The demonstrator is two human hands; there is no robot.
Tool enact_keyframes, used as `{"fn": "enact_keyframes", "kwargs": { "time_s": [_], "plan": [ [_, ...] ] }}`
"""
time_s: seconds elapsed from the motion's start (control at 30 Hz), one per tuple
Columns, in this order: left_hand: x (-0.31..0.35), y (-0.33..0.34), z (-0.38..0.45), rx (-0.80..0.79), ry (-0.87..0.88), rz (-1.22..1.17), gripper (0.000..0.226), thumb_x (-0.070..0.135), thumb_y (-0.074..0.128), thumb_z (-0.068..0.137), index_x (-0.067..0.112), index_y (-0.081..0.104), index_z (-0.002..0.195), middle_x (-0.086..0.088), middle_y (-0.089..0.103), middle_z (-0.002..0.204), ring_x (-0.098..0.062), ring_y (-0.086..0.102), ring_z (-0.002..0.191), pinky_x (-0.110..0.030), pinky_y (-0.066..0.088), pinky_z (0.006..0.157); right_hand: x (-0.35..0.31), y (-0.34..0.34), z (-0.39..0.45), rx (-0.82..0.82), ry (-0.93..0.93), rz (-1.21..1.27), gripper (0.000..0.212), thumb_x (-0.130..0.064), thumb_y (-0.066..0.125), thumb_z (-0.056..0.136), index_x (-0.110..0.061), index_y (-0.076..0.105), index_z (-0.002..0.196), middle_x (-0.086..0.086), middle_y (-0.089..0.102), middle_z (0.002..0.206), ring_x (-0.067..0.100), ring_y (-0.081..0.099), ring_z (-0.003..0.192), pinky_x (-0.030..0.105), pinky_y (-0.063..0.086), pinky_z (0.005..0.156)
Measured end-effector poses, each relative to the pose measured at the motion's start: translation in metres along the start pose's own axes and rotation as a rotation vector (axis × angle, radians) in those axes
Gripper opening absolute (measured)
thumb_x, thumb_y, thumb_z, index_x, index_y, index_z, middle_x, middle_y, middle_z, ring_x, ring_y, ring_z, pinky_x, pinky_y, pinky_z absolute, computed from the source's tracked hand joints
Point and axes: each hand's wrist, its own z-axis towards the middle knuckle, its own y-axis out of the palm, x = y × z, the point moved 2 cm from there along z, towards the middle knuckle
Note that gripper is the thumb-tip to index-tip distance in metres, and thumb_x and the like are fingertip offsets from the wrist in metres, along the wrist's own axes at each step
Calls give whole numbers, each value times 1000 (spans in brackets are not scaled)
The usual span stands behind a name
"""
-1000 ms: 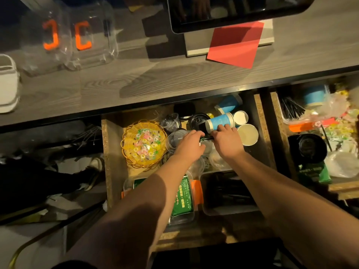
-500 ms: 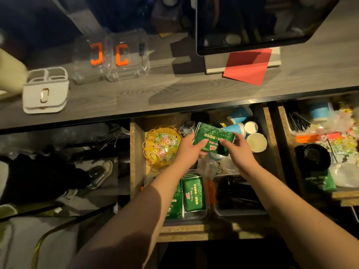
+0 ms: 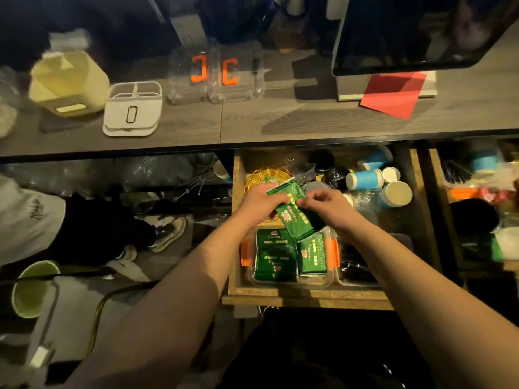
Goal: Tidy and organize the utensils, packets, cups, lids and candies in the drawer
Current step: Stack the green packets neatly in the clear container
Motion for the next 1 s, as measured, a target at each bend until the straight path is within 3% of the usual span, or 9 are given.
{"fn": "enact_keyframes", "kwargs": {
  "time_s": [0.1,0.17,0.33,0.47,0.53,0.6,0.73,0.83,1.0],
  "plan": [
    [-13,-10,-9,-32,-46,-129,23,31,70,92,20,66,112,8,70,104,-4,64,90,-19,47,65,6,15,1,118,34,234,21,-16,67,92,-17,53,77,7,55,74,21,52,65,33,42,61],
    [-31,-13,-13,-55,-94,-194,26,27,70,93,18,63,116,0,69,113,-9,68,93,-23,56,67,14,23,-3,145,70,326,27,-11,66,92,-18,44,77,5,54,72,18,52,61,31,43,54],
    [-77,-20,-21,-5,-67,-8,33,23,64,97,10,63,126,-5,62,131,-11,59,111,-17,46,77,47,39,-17,146,169,223,13,-10,70,88,-10,57,87,11,65,77,22,63,69,34,49,60],
    [-97,-16,-25,19,0,183,28,22,59,100,15,62,128,0,56,139,-8,50,119,-22,38,93,75,43,-14,224,174,67,12,-6,66,91,-9,58,83,8,62,78,17,59,69,26,47,51],
    [-105,-12,-21,91,2,169,23,21,64,98,18,64,120,-1,59,130,-16,62,107,-21,48,83,92,46,-8,209,223,14,11,-5,65,91,-7,56,85,9,60,81,17,60,76,27,53,54],
    [-114,-6,-15,142,-60,114,23,14,69,93,20,61,115,-1,60,112,-15,64,78,-17,50,57,110,45,-1,232,276,11,17,-4,65,91,-9,54,80,8,58,81,20,61,84,32,60,59],
    [-129,8,-1,221,-93,142,36,-1,63,88,22,54,113,-2,64,101,-18,63,87,-21,45,61,134,39,16,309,336,-94,12,-8,65,93,-4,58,84,11,62,84,18,64,78,28,60,58],
    [-134,20,7,225,-97,237,23,5,59,94,20,58,111,8,60,94,-7,57,77,-13,38,55,144,42,30,287,318,-299,11,-9,62,95,-6,64,84,12,66,81,22,67,65,34,60,61],
    [-147,30,19,141,51,480,21,10,61,96,21,67,112,4,62,123,-16,62,99,-30,51,86,153,55,49,260,270,-426,14,-7,58,96,-8,65,83,13,66,78,29,69,63,42,59,63]
  ]
}}
